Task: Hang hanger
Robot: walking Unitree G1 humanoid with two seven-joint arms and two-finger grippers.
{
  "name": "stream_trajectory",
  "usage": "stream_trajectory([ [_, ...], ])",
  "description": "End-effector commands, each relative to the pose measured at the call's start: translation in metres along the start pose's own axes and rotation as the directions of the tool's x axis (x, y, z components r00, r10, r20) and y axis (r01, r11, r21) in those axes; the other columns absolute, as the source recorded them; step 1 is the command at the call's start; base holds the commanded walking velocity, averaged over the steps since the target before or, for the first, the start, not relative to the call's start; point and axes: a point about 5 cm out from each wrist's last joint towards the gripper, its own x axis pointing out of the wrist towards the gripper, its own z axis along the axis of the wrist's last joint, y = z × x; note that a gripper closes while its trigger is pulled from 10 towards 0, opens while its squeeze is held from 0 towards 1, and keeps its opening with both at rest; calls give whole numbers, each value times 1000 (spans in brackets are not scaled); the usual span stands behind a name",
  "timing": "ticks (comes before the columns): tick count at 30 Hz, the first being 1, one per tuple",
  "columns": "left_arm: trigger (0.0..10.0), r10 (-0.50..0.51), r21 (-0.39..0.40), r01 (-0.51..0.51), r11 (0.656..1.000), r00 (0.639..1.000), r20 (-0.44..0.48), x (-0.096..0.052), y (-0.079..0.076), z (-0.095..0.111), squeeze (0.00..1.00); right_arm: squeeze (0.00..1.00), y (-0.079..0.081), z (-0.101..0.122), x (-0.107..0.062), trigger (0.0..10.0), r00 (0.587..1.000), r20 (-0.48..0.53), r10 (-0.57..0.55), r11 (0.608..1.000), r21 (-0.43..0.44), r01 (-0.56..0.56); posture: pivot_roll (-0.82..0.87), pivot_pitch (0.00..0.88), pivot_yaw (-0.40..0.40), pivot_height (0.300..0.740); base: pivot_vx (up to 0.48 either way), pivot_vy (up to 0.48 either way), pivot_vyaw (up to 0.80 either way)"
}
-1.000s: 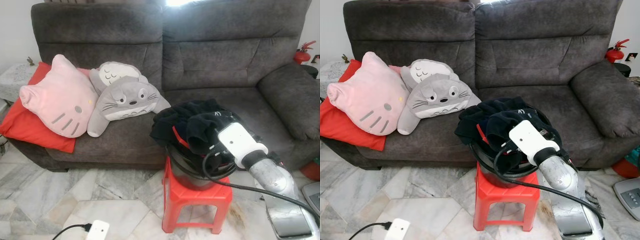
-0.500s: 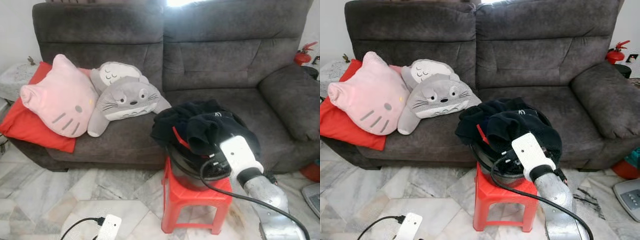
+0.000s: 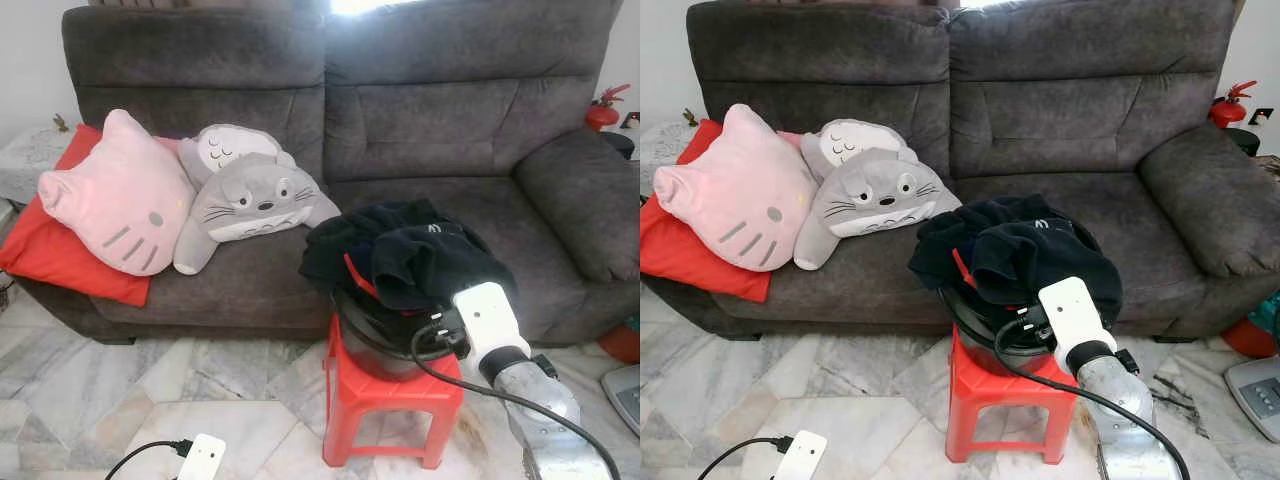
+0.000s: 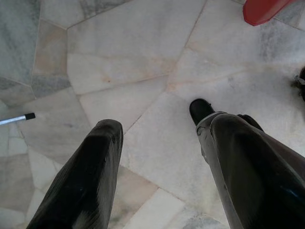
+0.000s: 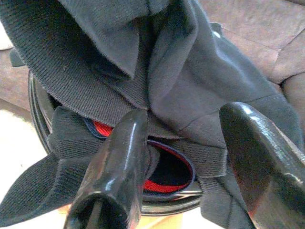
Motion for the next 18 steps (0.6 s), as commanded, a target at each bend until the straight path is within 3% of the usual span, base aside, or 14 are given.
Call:
stream_trajectory([
  [1, 10000, 7, -11, -7, 1000, 1000, -8, 0, 4, -3, 0, 0, 2, 1, 3, 10000, 1000, 14, 12, 1000, 17, -12, -243, 0, 36, 727, 0, 0, 0],
  [8, 10000, 7, -10, -7, 1000, 1000, -8, 0, 5, -3, 0, 0, 9, 2, 11, 10000, 995, 81, 54, 995, 83, -61, -240, 0, 39, 727, 0, 0, 0],
  [18, 10000, 7, -10, -7, 1000, 1000, -9, -1, 5, -4, 0, 0, 17, 0, 16, 10000, 984, 157, 89, 990, 90, -104, -239, 0, 39, 727, 0, 0, 0],
])
